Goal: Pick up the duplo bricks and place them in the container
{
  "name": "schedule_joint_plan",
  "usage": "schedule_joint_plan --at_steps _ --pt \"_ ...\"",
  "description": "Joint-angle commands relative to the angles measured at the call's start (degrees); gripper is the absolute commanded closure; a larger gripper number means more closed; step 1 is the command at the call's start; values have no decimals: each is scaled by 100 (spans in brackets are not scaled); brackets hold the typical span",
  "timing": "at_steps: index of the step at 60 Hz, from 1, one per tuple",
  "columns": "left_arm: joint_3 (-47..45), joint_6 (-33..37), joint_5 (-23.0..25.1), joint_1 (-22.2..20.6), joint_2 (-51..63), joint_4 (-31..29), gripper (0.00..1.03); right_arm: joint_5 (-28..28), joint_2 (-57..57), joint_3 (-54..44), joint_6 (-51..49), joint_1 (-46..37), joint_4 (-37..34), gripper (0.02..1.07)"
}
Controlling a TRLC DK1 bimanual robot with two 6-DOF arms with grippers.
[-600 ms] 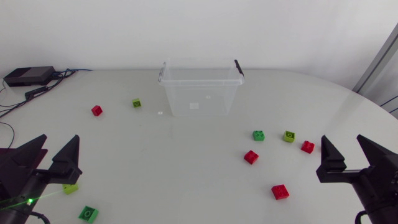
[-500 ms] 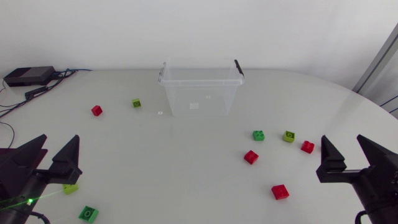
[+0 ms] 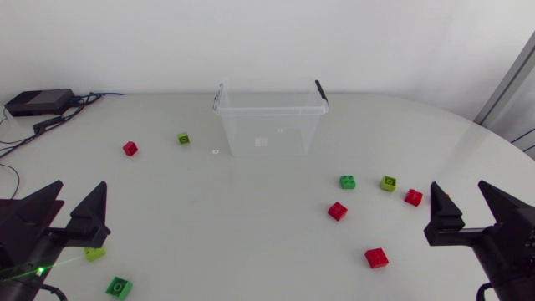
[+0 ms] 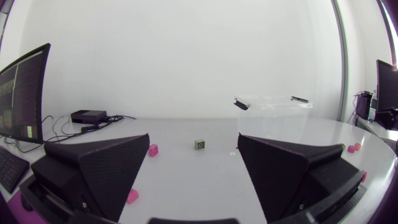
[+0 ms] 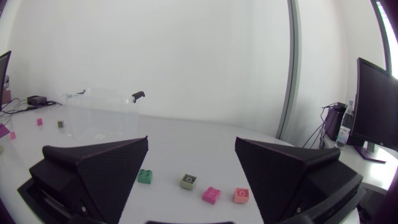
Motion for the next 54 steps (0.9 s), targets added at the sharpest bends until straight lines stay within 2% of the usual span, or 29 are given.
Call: schedule_joint_plan --at_steps 1,7,12,20,23,30,34,41,47,54 --pt "173 56 48 -2 -32 36 5 10 -38 -51 -61 -66 129 6" --pt "507 48 48 -11 355 19 5 19 6 72 -34 -58 41 6" --pt "991 12 48 -29 1225 -17 5 36 199 283 97 -49 -3 6" --pt "1931 -128 57 24 2640 -219 5 63 1016 872 238 -14 -21 6" --pt "2089 -172 66 24 2842 -254 5 63 1289 1048 282 -5 -29 6" --pt "3293 -374 66 121 4450 -1106 6 115 1930 1531 449 -23 -82 6" --pt "3698 -374 83 200 4943 -1344 6 186 2264 1777 528 -23 -144 6" --pt "4814 -330 303 472 6490 -2082 8 194 2897 2173 695 -5 -311 6" --pt "5499 -119 707 833 7500 -2275 7 194 3257 2322 801 -5 -407 6" --pt "6000 469 707 991 8414 -2363 7 194 3477 2427 801 -23 -557 6"
